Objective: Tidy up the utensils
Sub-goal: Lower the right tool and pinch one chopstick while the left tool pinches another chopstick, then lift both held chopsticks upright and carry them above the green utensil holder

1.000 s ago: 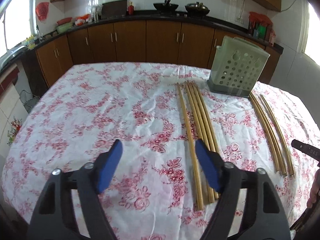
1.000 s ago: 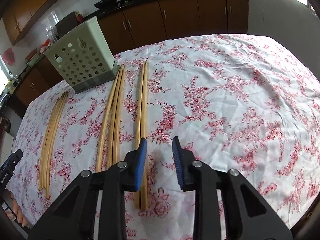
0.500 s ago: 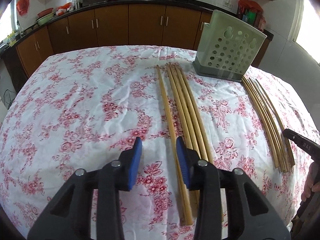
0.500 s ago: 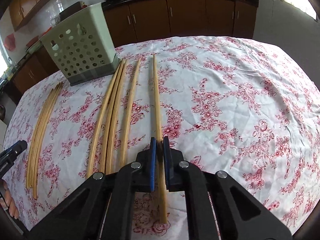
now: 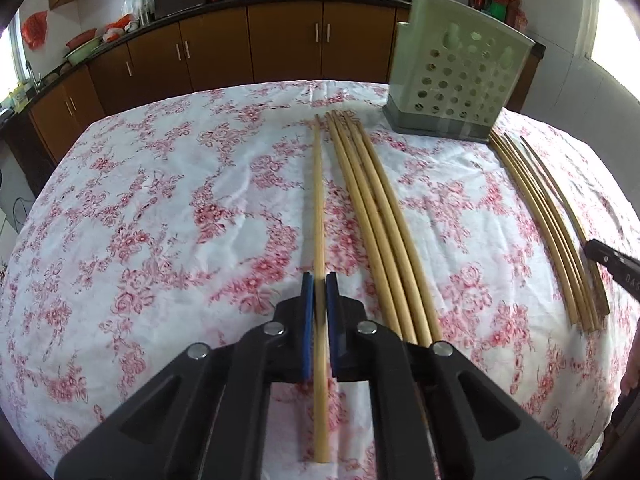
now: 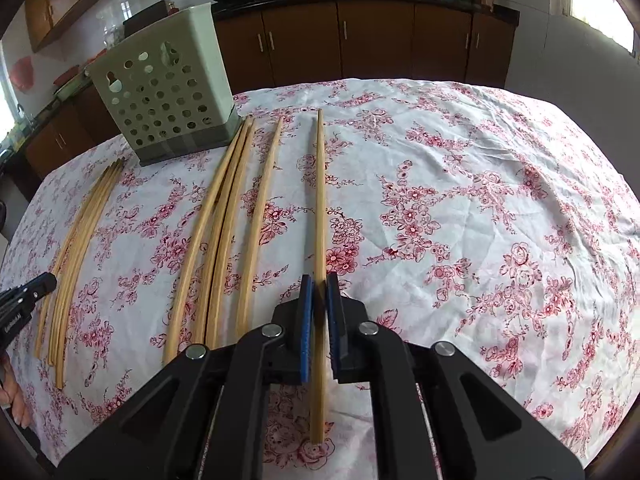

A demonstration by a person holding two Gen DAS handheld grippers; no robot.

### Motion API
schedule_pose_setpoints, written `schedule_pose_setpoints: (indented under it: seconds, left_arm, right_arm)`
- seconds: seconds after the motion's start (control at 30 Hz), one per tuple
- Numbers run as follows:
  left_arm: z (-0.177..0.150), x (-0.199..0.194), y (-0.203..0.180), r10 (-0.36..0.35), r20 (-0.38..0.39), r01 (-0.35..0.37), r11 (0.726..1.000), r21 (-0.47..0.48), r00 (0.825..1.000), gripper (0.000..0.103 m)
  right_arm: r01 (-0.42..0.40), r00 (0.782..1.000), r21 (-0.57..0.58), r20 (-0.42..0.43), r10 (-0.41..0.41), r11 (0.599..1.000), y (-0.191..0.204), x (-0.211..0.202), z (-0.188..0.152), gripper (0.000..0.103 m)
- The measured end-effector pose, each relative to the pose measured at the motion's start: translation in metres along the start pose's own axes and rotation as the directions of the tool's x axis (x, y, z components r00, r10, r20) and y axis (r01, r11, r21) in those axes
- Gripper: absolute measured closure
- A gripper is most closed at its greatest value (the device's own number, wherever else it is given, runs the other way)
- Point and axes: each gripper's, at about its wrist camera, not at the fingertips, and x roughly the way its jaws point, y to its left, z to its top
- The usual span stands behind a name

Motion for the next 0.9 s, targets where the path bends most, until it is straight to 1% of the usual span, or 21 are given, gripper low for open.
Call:
schedule_pose_setpoints:
  seconds: [0.13,0.27,0.37,0.47,0.57,0.73,0.83,0.9]
  left_arm:
    - [0.014,0.010,0.017,0.033,0.005,-0.033,0.999,-0.038,0.999,0.095]
    - [0.018,0.014,0.026,0.027,0.019,-0.026,0.998,-0.054,0.999,0.095]
    - [0.014,0.012,0.025,0.012,0.035,-0.011,0.999,-0.033,0.999,0.094]
    - [0.009,0.008,0.027,-0.017,0.034,0.018,1.000,-0.025,0.999,0.094]
    - [0.004,0.003,0.027,-0.027,0.025,0.028,1.000,-0.007,0.999,0.094]
    - [-0.002,0.000,0.023,-0.003,0.029,0.002,1.000,0.015,1.000,0.094]
    - [-0.004,0.000,0.019,0.021,0.033,-0.022,1.000,0.021,0.999,0.095]
    - [-0.003,-0.001,0.019,0.022,0.031,-0.023,0.999,0.026,0.999,0.095]
  right_arm:
    - [0.024,1.000,0.010,0.013,-0.024,1.000,-0.008,0.011,0.015,0.095]
    - [0.037,0.999,0.040,0.030,-0.038,0.999,-0.019,0.020,0.026,0.095]
    - [0.041,0.998,0.027,0.046,-0.042,0.999,-0.018,0.020,0.024,0.095]
    - [0.039,0.998,0.023,0.045,-0.040,0.999,-0.017,0.016,0.020,0.095]
    - [0.036,0.999,0.014,0.035,-0.036,0.999,-0.016,0.009,0.013,0.095]
    - [0.042,0.998,0.005,0.046,-0.042,0.999,-0.015,0.003,0.003,0.095]
    - [0.044,0.998,0.005,0.047,-0.044,0.999,-0.015,0.001,0.002,0.095]
    - [0.042,0.998,0.011,0.039,-0.042,0.999,-0.017,0.000,0.006,0.095]
